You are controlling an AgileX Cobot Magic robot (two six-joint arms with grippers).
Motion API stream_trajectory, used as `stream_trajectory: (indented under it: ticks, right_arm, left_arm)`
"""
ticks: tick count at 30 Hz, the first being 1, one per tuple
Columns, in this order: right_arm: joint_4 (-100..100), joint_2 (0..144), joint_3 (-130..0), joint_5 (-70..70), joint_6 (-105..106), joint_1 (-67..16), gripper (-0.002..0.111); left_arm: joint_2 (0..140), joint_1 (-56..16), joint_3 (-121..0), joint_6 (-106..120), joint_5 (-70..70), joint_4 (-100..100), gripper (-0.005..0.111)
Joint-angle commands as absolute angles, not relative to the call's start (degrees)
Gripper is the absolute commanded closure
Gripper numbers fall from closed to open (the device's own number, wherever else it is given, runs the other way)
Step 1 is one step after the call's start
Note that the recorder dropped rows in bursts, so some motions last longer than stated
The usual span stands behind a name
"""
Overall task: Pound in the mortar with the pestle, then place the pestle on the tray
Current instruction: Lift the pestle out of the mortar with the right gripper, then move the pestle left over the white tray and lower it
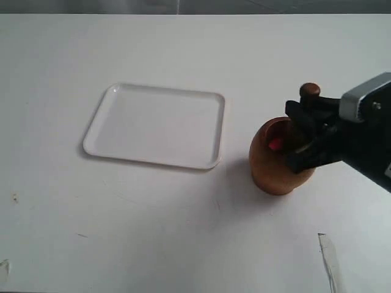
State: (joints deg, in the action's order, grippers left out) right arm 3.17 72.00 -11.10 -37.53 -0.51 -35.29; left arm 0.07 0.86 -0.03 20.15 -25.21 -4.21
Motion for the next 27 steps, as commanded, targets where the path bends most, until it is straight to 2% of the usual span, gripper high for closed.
stream_trajectory:
  ticks: [1, 5, 8, 12, 14, 22, 27]
  right_arm:
    - [3.94, 75.83, -13.71, -33.51, 0.00, -35.48, 0.108]
    - [5.06, 68.69, -20.41, -26.36, -0.37, -35.48, 0.108]
    - [7.17, 58.00, -27.77, -12.56, -0.37, -35.48, 0.108]
    - [7.45, 53.22, -34.12, -7.73, -0.37, -35.48, 0.108]
    - [7.45, 57.02, -36.05, -7.87, -0.64, -35.81, 0.108]
    - [10.58, 83.23, -50.90, -6.48, -0.39, -48.86, 0.108]
    - [10.58, 105.14, -68.44, 6.60, 0.00, -50.51, 0.108]
  left_arm:
    - [0.00, 0.42, 0.00, 19.68, -25.03, -3.79, 0.107]
    - [0.00, 0.42, 0.00, 19.68, -25.03, -3.79, 0.107]
    - [0.00, 0.42, 0.00, 19.68, -25.03, -3.79, 0.107]
    - [0.00, 0.42, 0.00, 19.68, -25.03, -3.79, 0.107]
    - [0.00, 0.42, 0.00, 19.68, -25.03, -3.79, 0.107]
    - [0.00, 0.42, 0.00, 19.68, -25.03, -3.79, 0.107]
    - [0.00, 0.42, 0.00, 19.68, -25.03, -3.79, 0.107]
